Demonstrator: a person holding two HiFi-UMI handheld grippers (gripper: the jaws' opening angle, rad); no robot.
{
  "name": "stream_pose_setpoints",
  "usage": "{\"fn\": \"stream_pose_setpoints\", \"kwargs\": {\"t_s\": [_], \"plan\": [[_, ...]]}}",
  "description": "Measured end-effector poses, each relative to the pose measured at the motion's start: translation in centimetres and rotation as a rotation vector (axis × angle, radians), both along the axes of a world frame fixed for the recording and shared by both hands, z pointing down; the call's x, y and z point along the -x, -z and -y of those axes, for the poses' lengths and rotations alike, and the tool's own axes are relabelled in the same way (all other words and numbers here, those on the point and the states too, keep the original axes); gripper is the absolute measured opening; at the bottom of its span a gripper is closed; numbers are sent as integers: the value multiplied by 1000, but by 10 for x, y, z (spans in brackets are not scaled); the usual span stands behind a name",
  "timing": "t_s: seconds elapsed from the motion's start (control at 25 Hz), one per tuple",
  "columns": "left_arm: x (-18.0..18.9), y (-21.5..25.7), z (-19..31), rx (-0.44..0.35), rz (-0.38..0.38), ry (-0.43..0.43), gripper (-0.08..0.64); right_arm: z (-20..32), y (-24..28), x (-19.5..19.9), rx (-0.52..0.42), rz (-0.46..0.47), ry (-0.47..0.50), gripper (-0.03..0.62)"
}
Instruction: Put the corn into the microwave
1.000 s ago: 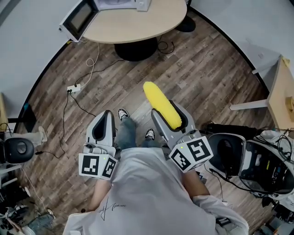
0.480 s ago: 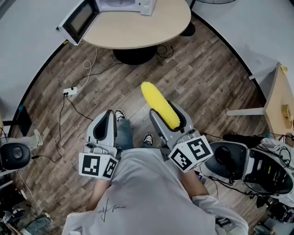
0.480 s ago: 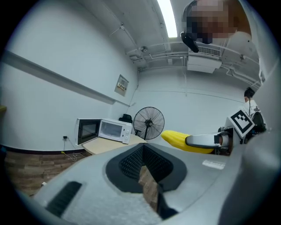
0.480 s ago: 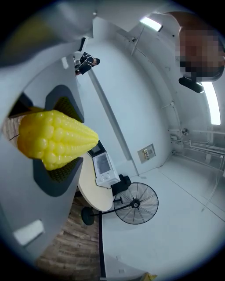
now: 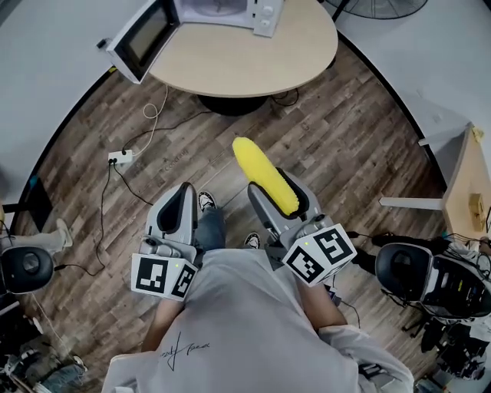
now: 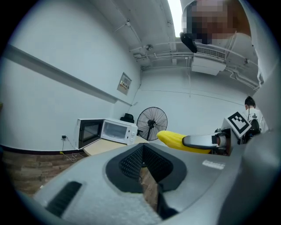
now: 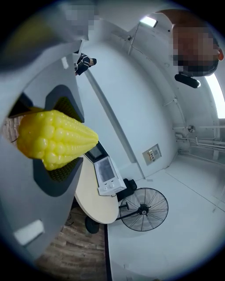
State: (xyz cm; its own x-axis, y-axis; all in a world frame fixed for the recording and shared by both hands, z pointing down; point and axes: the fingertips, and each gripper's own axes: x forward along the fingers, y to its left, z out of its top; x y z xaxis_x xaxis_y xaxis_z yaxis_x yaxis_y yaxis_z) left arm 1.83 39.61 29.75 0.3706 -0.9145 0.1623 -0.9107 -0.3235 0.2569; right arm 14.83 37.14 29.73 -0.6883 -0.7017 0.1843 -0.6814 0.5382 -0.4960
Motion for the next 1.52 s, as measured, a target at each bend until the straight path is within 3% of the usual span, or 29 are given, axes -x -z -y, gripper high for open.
{"fn": "stream_pose_setpoints", "kwargs": {"t_s": [0.36, 0.8, 1.52], "plan": [[57, 6, 58, -3, -16, -36, -11, 52, 2, 59, 24, 1, -14, 262], [117, 21, 106, -67, -55, -71, -11, 94, 17, 119, -12, -14, -36, 262], [140, 26, 172, -86, -97, -99, -11, 165, 8, 138, -12, -8, -83, 262]]}}
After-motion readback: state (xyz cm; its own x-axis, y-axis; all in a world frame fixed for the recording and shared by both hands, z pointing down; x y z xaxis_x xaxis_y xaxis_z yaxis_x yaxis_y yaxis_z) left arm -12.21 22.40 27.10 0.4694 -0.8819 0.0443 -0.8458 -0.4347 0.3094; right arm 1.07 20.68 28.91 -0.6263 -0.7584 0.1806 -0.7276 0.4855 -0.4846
